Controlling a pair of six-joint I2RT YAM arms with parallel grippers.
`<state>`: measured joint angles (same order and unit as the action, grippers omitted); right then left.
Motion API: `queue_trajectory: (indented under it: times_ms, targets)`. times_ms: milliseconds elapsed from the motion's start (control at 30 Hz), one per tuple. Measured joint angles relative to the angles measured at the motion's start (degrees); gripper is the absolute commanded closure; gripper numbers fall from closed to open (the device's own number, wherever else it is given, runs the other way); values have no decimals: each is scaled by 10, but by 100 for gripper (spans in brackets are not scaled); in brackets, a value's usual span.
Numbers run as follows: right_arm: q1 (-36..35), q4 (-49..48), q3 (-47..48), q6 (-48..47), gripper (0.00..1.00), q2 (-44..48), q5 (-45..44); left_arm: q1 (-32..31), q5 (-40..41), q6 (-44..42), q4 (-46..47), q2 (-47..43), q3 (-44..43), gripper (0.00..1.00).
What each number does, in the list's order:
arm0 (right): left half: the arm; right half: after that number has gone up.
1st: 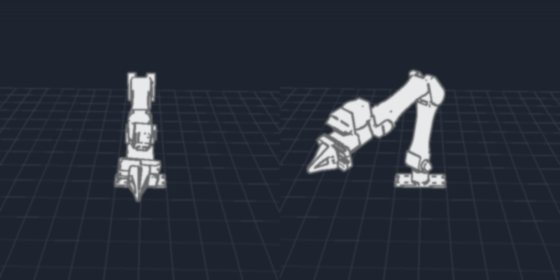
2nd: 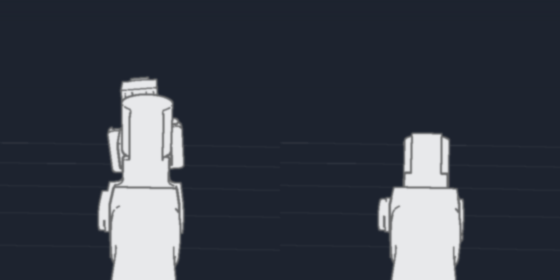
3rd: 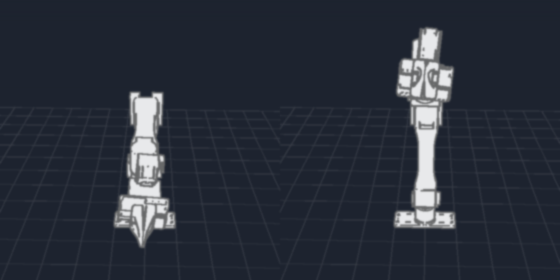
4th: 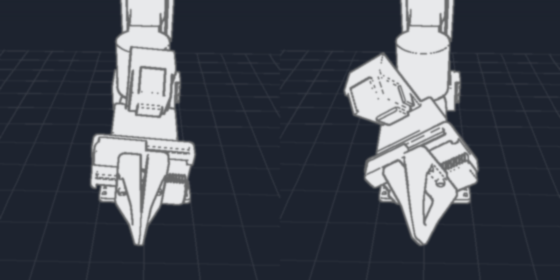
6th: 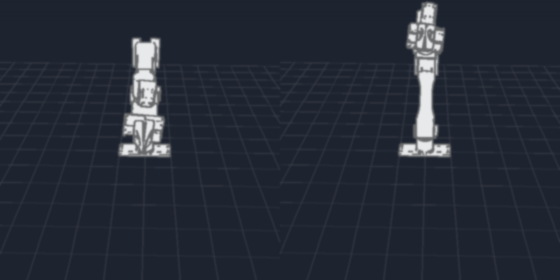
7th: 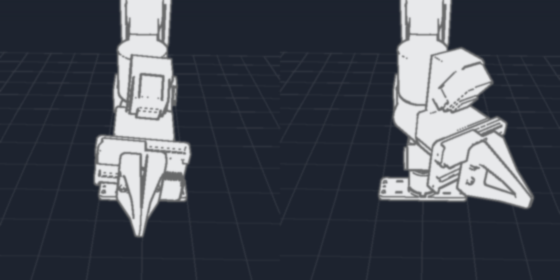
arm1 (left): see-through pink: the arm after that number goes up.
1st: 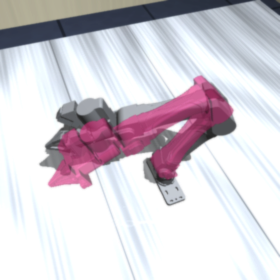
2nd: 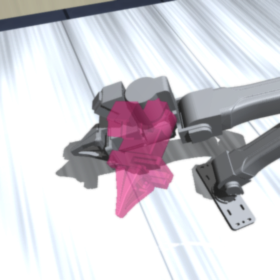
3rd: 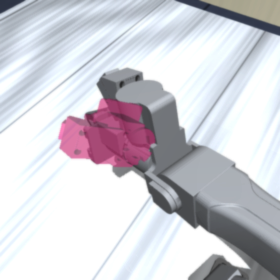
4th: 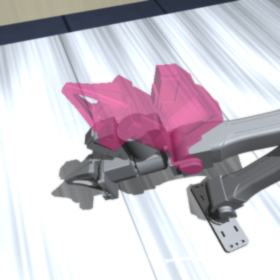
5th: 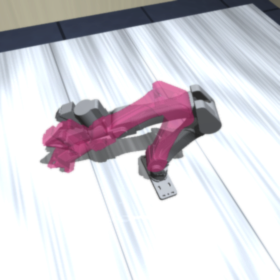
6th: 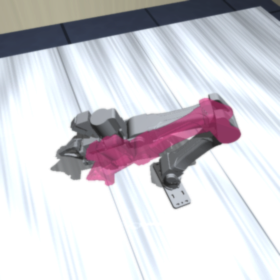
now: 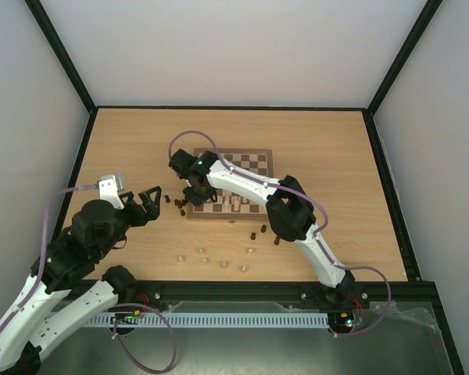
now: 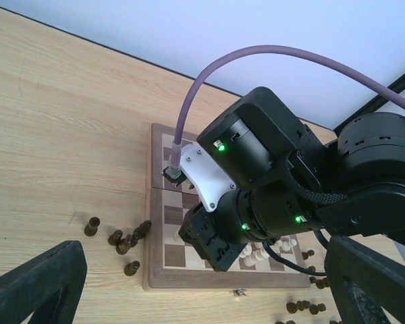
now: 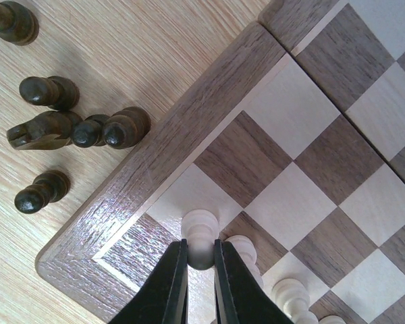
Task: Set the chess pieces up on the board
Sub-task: Place the chess piece on the chessboard.
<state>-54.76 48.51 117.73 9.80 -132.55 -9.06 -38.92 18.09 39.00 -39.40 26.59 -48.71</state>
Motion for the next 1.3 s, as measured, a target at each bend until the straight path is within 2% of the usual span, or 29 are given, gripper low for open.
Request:
queue_trajectory:
  times_ms: [500,767,1067,1300]
  targets:
    - [0,-4,9,-7,89,-7,10,0,4,0,0,1,0,0]
    - [0,-4,10,-9,72,-7,10,0,5,0,0,1,0,1]
    - [0,-4,34,-8,66,-6,8,0,5,0,0,9,0,0]
    - [0,4,29,5,49,27,2,0,3,-1,0,14,0,1]
